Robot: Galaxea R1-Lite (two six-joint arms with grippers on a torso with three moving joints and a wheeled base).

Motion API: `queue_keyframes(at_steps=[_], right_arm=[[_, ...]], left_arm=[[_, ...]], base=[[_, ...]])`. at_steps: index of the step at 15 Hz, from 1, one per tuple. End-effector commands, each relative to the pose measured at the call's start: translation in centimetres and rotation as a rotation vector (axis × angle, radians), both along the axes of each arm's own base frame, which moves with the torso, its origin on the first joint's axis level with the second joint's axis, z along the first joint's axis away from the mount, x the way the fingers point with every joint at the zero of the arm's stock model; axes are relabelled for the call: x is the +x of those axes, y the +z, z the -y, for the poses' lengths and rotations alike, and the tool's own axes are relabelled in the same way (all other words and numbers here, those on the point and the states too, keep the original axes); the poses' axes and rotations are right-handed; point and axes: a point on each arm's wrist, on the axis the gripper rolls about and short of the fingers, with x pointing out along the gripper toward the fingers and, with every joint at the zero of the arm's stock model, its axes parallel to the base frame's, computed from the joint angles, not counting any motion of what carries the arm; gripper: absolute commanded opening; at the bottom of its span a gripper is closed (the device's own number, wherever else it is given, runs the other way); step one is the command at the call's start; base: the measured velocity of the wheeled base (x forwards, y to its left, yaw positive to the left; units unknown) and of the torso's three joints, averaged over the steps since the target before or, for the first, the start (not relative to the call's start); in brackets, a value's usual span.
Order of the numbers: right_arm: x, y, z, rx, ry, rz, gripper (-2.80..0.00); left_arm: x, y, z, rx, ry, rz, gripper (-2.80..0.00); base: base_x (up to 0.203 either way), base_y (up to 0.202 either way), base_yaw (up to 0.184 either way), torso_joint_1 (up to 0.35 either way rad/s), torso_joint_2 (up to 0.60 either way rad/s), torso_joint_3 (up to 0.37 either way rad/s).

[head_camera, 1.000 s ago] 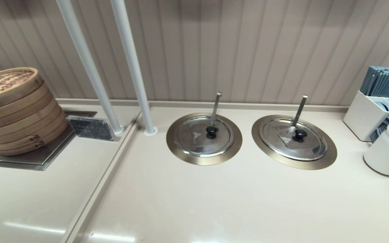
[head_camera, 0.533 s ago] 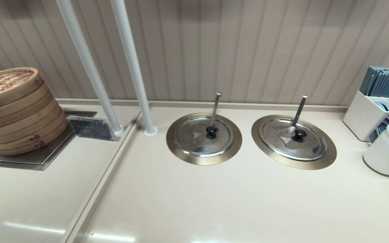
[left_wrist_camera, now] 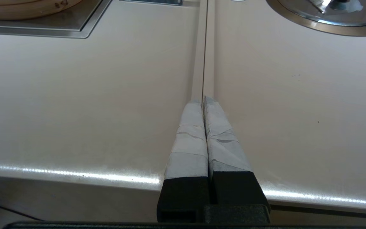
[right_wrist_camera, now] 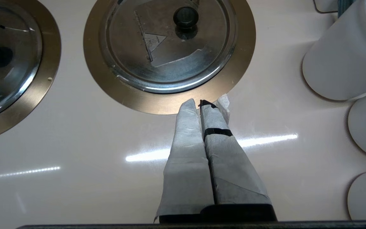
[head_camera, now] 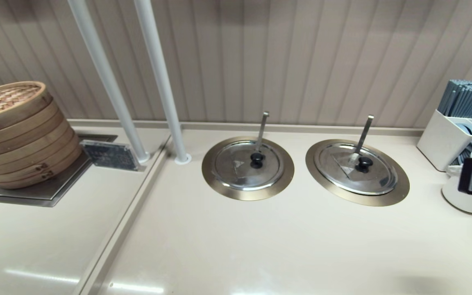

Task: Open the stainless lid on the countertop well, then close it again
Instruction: Open the lid

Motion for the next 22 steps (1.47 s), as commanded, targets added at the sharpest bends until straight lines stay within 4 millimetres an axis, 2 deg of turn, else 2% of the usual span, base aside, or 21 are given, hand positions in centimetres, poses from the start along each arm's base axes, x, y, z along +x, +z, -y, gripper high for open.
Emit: queue_keyframes(at_steps=[1,3,4,6,8,9,12,13,16,20,22], right_arm=[[6.4,-2.6,0.7,0.006,-0.027,-0.134,-2.8],[8.9,-3.7,0.9,0.028,-0.037,-0.146,-2.8],[10.2,-4.2,0.7,0.043,-0.037,-0.094,-2.8],[12.8,-7.0,0.4,0.048,-0.023,0.042,-2.8],[13.7,-9.9,-0.7,0.032,0.018,0.145,-2.8],[13.7,-10.7,-1.4,0.016,0.046,0.181,-2.8],[14.4,-9.5,-1.7,-0.033,0.063,0.243,-2.8],[14.5,-9.7,-1.7,-0.033,0.059,0.24,-2.8],[15.4,-10.9,-1.5,-0.053,0.008,0.238,-2.8],[17.9,-14.3,-0.5,-0.062,-0.029,0.252,-2.8],[18.0,-13.5,-0.4,-0.064,-0.031,0.28,-2.8]], left_arm=[[0.0,0.0,0.0,0.0,0.0,0.0,-2.8],[0.0,0.0,0.0,0.0,0.0,0.0,-2.8],[0.0,0.0,0.0,0.0,0.0,-0.001,-2.8],[0.0,0.0,0.0,0.0,0.0,-0.002,-2.8],[0.0,0.0,0.0,0.0,0.0,-0.001,-2.8],[0.0,0.0,0.0,0.0,0.0,-0.002,-2.8],[0.0,0.0,0.0,0.0,0.0,0.001,-2.8],[0.0,0.0,0.0,0.0,0.0,-0.001,-2.8],[0.0,0.0,0.0,0.0,0.0,0.0,-2.8],[0.0,0.0,0.0,0.0,0.0,0.001,-2.8],[0.0,0.0,0.0,0.0,0.0,-0.001,-2.8]], base=[[0.0,0.0,0.0,0.0,0.0,0.0],[0.0,0.0,0.0,0.0,0.0,0.0],[0.0,0.0,0.0,0.0,0.0,0.0],[0.0,0.0,0.0,0.0,0.0,0.0],[0.0,0.0,0.0,0.0,0.0,0.0],[0.0,0.0,0.0,0.0,0.0,0.0],[0.0,0.0,0.0,0.0,0.0,0.0],[0.0,0.0,0.0,0.0,0.0,0.0],[0.0,0.0,0.0,0.0,0.0,0.0],[0.0,0.0,0.0,0.0,0.0,0.0],[0.0,0.0,0.0,0.0,0.0,0.0]])
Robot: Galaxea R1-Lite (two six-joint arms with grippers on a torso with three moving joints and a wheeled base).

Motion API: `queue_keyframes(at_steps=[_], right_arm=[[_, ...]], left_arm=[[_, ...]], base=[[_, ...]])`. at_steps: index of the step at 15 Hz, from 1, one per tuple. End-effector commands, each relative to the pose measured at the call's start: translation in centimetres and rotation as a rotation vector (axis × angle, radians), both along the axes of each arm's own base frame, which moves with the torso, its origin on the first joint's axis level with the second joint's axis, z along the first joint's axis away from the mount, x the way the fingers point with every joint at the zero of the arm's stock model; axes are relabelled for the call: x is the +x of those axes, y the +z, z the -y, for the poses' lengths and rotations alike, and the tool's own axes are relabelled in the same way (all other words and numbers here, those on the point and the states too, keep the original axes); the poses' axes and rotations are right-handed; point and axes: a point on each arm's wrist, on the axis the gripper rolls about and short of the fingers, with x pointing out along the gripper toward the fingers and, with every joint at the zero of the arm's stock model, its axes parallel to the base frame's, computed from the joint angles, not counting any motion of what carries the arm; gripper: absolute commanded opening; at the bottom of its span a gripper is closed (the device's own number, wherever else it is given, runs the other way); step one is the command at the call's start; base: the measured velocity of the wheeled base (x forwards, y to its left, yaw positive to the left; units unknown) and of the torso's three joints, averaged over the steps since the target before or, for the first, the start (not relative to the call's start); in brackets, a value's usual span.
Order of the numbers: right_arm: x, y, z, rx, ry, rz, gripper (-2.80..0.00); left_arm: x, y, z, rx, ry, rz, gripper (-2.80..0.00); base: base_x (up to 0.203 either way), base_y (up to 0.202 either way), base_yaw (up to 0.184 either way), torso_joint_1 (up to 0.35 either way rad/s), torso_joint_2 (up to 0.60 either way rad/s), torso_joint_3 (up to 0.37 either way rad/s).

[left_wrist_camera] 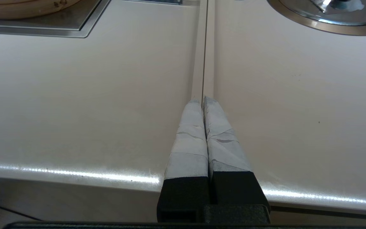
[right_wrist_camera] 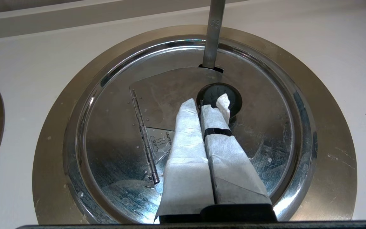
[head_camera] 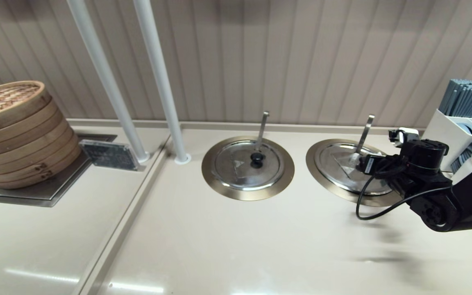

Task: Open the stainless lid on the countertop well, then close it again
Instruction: Open the lid

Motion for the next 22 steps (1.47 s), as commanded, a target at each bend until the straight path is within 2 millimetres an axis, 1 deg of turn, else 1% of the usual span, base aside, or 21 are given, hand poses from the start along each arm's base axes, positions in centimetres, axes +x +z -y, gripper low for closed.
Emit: queue_keyframes(at_steps=[1,2,5,8,11,14,17,22], right_arm=[[0.1,0.2,0.0,0.0,-0.001,0.009,-2.8],[-0.2,0.7,0.0,0.0,0.0,0.006,-2.8],[-0.3,1.0,0.1,0.001,0.0,0.001,-2.8],[0.1,0.5,0.4,0.001,-0.009,-0.006,-2.8],[0.9,-0.4,1.6,0.002,-0.04,-0.017,-2.8],[0.7,0.3,1.5,0.004,-0.036,-0.002,-2.8],[0.6,-0.1,1.4,0.003,-0.033,-0.015,-2.8],[0.7,0.0,1.4,0.003,-0.033,-0.012,-2.8]], left_arm=[[0.0,0.0,0.0,0.0,0.0,-0.001,-2.8],[0.0,0.0,0.0,0.0,0.0,0.002,-2.8],[0.0,0.0,0.0,0.0,0.0,0.0,-2.8],[0.0,0.0,0.0,0.0,0.0,0.0,-2.8],[0.0,0.0,0.0,0.0,0.0,0.0,-2.8],[0.0,0.0,0.0,0.0,0.0,0.002,-2.8],[0.0,0.0,0.0,0.0,0.0,0.002,-2.8],[0.0,0.0,0.0,0.0,0.0,0.0,-2.8]], base=[[0.0,0.0,0.0,0.0,0.0,0.0],[0.0,0.0,0.0,0.0,0.0,0.0],[0.0,0.0,0.0,0.0,0.0,0.0],[0.0,0.0,0.0,0.0,0.0,0.0],[0.0,0.0,0.0,0.0,0.0,0.0],[0.0,0.0,0.0,0.0,0.0,0.0],[0.0,0.0,0.0,0.0,0.0,0.0],[0.0,0.0,0.0,0.0,0.0,0.0]])
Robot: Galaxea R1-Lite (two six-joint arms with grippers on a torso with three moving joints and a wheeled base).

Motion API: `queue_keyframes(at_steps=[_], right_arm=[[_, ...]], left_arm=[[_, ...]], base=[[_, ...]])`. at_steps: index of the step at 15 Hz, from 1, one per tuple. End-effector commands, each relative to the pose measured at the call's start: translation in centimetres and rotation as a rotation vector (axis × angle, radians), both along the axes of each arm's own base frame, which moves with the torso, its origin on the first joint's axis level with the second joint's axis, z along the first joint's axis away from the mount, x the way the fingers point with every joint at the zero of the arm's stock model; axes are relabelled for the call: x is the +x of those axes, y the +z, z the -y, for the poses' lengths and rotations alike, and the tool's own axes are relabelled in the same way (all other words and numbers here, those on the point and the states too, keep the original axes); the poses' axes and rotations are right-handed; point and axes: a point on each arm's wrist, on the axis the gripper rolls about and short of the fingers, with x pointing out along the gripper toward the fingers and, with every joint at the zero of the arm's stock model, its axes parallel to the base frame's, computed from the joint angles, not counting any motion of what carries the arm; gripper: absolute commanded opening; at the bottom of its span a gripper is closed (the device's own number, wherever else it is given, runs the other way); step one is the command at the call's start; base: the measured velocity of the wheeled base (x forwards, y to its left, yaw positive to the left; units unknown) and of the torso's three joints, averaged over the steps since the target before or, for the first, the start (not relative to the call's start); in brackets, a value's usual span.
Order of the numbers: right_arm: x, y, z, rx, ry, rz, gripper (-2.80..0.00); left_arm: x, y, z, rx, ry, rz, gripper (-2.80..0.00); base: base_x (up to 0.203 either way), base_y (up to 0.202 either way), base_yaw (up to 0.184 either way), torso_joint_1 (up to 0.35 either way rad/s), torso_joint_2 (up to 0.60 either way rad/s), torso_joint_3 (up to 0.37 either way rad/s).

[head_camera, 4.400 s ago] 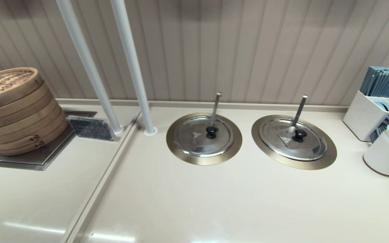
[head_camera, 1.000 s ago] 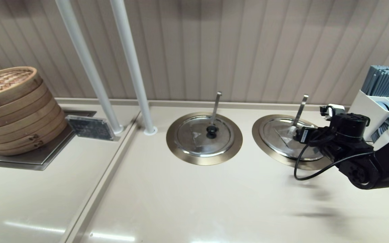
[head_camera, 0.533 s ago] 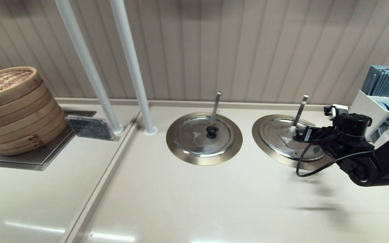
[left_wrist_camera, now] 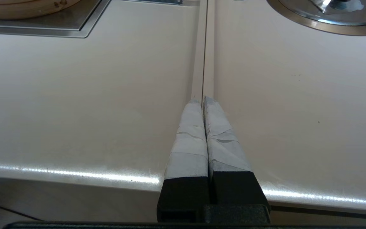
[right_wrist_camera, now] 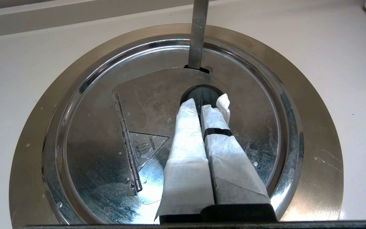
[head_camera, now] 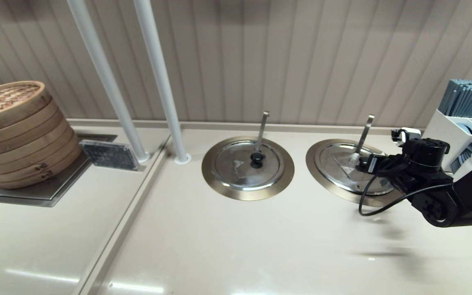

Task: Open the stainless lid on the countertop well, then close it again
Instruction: Open the lid

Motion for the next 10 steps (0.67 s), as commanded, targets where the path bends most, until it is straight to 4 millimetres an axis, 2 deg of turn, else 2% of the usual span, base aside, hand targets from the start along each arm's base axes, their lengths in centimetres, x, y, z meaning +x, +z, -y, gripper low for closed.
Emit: queue_keyframes(at_steps=[1,7,8,10], right_arm=[[-0.03,0.2,0.04,0.002,-0.001,0.011,-2.8],[-0.06,0.17,-0.02,0.002,0.001,0.009,-2.8],[-0.05,0.06,-0.02,0.001,0.001,0.005,0.0],[-0.25,-0.18,-0.2,-0.002,0.006,-0.006,0.0]], left_arm=[[-0.01,0.02,0.0,0.0,0.0,0.001,-2.8],[0.01,-0.01,0.0,0.0,0.0,0.0,-2.8],[0.0,0.0,0.0,0.0,0.0,0.0,-2.8],[-0.01,0.02,0.0,0.0,0.0,0.001,-2.8]], base=[[0.0,0.0,0.0,0.0,0.0,0.0],[0.0,0.0,0.0,0.0,0.0,0.0],[0.0,0.0,0.0,0.0,0.0,0.0],[0.0,0.0,0.0,0.0,0.0,0.0]])
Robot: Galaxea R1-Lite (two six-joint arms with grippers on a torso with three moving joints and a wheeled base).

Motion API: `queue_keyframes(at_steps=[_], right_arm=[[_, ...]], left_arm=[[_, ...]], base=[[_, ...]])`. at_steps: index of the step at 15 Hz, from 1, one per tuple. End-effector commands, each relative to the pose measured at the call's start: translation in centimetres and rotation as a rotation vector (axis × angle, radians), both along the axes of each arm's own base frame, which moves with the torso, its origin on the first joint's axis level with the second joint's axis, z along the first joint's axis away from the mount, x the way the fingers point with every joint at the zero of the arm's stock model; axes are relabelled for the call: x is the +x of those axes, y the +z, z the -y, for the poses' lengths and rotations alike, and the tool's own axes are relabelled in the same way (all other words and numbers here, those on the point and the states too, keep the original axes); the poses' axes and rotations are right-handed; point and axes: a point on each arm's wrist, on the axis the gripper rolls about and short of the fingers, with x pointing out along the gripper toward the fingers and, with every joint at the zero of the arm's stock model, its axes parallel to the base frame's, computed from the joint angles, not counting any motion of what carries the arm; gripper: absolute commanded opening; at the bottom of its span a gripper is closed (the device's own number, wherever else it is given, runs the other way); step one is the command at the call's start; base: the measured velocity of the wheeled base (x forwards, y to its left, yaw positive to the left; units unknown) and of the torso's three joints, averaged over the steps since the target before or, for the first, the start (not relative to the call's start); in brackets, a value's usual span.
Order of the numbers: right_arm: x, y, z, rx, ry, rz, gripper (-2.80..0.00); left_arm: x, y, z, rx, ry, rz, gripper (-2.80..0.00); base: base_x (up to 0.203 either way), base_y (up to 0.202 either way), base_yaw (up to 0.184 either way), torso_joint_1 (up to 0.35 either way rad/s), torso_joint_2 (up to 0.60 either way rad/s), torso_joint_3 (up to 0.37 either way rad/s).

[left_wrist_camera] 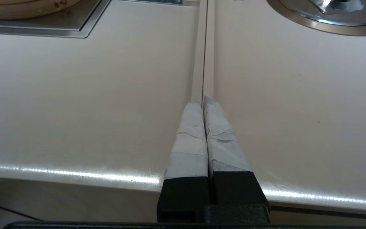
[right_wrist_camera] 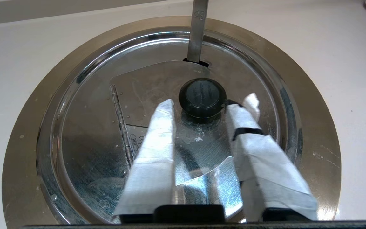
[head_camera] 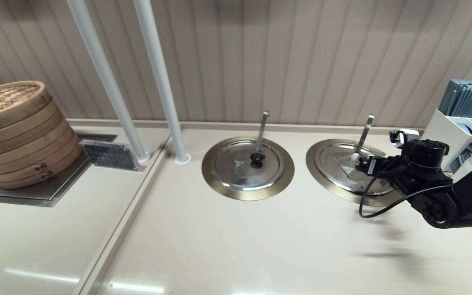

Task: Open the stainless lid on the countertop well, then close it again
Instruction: Open the lid

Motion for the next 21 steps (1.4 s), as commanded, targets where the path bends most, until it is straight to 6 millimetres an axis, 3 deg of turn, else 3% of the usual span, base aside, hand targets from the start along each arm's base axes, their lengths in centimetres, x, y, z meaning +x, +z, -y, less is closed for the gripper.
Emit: queue_keyframes(at_steps=[1,5,8,11,21], right_arm=[[-0.1,0.2,-0.1,-0.001,0.002,0.009,0.0],[0.1,-0.3,-0.1,0.003,0.0,-0.002,0.0],[1.1,-3.2,-0.3,-0.002,0.004,-0.022,0.0],[1.9,-4.5,-0.4,-0.02,0.007,0.006,0.0],[4.9,-4.2,1.2,-0.019,-0.048,0.083,0.0]], left_arm=[[0.0,0.0,0.0,0.0,0.0,0.001,-2.8],[0.0,0.0,0.0,0.0,0.0,0.001,-2.8],[0.0,0.0,0.0,0.0,0.0,-0.001,-2.8],[0.0,0.0,0.0,0.0,0.0,-0.002,-2.8],[0.0,0.0,0.0,0.0,0.0,0.001,-2.8]], base=[[0.0,0.0,0.0,0.0,0.0,0.0],[0.0,0.0,0.0,0.0,0.0,0.0],[0.0,0.0,0.0,0.0,0.0,0.0],[0.0,0.0,0.0,0.0,0.0,0.0],[0.0,0.0,0.0,0.0,0.0,0.0]])
